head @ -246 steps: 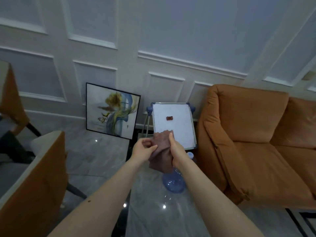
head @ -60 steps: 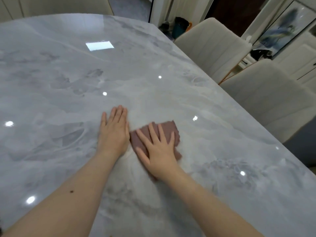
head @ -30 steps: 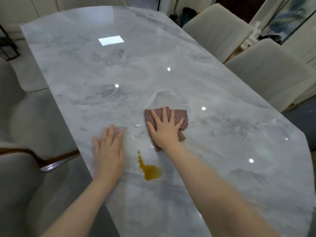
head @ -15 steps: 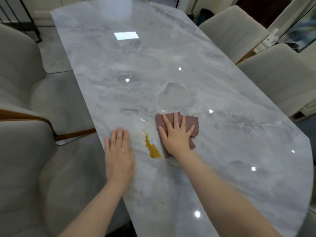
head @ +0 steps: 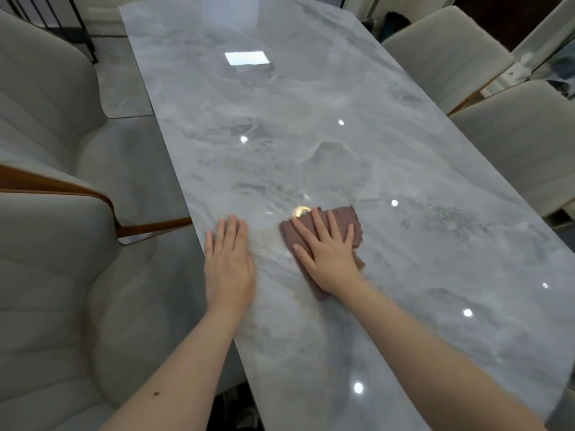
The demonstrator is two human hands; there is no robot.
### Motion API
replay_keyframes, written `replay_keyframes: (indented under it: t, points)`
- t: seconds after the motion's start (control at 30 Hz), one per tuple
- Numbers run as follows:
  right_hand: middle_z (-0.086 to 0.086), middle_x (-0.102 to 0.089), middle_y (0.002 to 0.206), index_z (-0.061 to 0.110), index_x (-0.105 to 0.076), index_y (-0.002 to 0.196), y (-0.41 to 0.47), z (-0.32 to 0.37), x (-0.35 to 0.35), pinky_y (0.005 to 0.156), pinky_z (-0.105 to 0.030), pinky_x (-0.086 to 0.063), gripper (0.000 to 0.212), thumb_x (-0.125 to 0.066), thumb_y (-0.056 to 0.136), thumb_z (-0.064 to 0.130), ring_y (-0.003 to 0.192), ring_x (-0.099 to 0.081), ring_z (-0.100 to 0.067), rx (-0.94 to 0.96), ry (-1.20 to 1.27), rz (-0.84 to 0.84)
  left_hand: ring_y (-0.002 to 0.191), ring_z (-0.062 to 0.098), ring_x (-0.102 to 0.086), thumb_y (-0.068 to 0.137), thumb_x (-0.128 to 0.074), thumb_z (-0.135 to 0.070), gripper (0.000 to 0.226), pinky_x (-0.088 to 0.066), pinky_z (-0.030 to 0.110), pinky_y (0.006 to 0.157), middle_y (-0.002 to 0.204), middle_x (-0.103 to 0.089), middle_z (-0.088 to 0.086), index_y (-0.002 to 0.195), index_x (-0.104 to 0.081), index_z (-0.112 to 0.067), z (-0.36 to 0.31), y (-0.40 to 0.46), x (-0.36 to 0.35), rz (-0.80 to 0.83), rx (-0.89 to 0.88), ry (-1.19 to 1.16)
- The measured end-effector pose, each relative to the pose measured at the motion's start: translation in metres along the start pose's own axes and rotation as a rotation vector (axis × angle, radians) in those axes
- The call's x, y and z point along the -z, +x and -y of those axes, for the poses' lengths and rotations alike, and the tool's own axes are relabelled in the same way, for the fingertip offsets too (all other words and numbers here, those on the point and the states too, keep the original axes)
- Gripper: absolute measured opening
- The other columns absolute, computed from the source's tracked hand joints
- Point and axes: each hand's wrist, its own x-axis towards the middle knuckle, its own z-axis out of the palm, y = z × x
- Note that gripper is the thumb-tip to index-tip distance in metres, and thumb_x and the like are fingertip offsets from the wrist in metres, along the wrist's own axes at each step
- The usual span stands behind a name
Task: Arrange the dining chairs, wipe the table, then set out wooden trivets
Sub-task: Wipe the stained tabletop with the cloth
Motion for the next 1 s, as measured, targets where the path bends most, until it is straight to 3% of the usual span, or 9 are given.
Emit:
replay_keyframes:
  t: [0.13,0.23,0.37,0.5,0.63,0.77,0.87,1.0]
  points:
    - [-0.003,-0.001,0.162,0.043,-0.013,0.15,0.024,0.048,-0.006,0.108,-0.068,0.008,0.054,-0.024,0.098,0.054,0.147,0.005,-0.033,-0.127,0.035,-0.027,0.139,0.03,-0.03,0.083,-0.025,-0.015,0.059,-0.013,0.044,0.117,0.147,-0.038,0.016,0.139,-0.042,-0.003,0.001,-0.001,-0.001,-0.01,-0.005,-0.023]
    - [-0.006,-0.01,0.161,0.041,-0.02,0.149,-0.015,0.064,-0.016,0.107,-0.069,0.005,0.054,-0.028,0.097,0.053,0.147,-0.003,-0.035,0.01,0.02,-0.084,0.139,0.03,-0.03,0.086,-0.026,-0.017,0.057,-0.015,0.045,0.117,0.147,-0.038,0.017,0.138,-0.043,-0.001,0.002,0.0,-0.001,-0.018,-0.001,-0.061]
    - [-0.002,-0.013,0.16,0.044,-0.021,0.148,-0.081,0.023,-0.021,0.108,-0.069,-0.001,0.056,-0.025,0.094,0.058,0.147,-0.008,-0.034,0.15,-0.06,-0.052,0.139,0.032,-0.03,0.087,-0.032,-0.008,0.053,-0.015,0.046,0.117,0.146,-0.039,0.018,0.138,-0.043,-0.001,0.0,-0.001,0.0,-0.043,-0.005,-0.062]
    - [0.002,-0.001,0.162,0.047,-0.012,0.148,-0.059,-0.016,-0.009,0.11,-0.067,0.003,0.061,-0.012,0.09,0.063,0.148,0.002,-0.03,-0.059,-0.028,0.005,0.142,0.03,-0.023,0.09,-0.027,-0.01,0.054,-0.009,0.043,0.118,0.15,-0.032,0.015,0.142,-0.037,-0.003,-0.001,-0.003,0.002,-0.025,-0.004,-0.02]
    - [-0.001,0.003,0.161,0.045,-0.009,0.149,-0.018,0.016,-0.009,0.108,-0.069,0.007,0.054,-0.022,0.097,0.056,0.147,0.008,-0.032,-0.256,0.068,-0.034,0.145,0.027,-0.016,0.095,-0.031,-0.008,0.05,-0.003,0.04,0.119,0.154,-0.025,0.013,0.146,-0.031,-0.005,-0.003,-0.002,0.002,-0.017,0.008,-0.006]
    - [-0.003,-0.004,0.161,0.043,-0.016,0.149,-0.052,0.054,-0.021,0.107,-0.07,0.006,0.055,-0.025,0.096,0.055,0.147,0.001,-0.033,-0.147,0.049,-0.088,0.144,0.028,-0.018,0.094,-0.035,-0.008,0.05,-0.004,0.041,0.118,0.153,-0.028,0.015,0.144,-0.034,-0.003,-0.002,-0.002,0.004,-0.017,-0.014,-0.044]
    - [-0.002,-0.014,0.16,0.044,-0.021,0.148,-0.113,0.042,-0.031,0.107,-0.072,-0.001,0.057,-0.024,0.092,0.059,0.147,-0.009,-0.034,-0.07,0.0,-0.087,0.143,0.029,-0.02,0.094,-0.04,-0.01,0.048,-0.005,0.041,0.118,0.152,-0.029,0.015,0.142,-0.038,-0.004,0.0,-0.001,0.007,0.011,-0.004,-0.08]
    - [0.002,-0.006,0.161,0.048,-0.018,0.147,-0.133,-0.009,-0.021,0.107,-0.07,0.002,0.064,-0.012,0.086,0.067,0.147,-0.002,-0.032,-0.353,0.011,-0.015,0.145,0.026,-0.015,0.097,-0.039,-0.022,0.049,0.001,0.04,0.117,0.154,-0.023,0.014,0.143,-0.036,-0.007,0.0,-0.006,0.011,0.052,-0.065,-0.095]
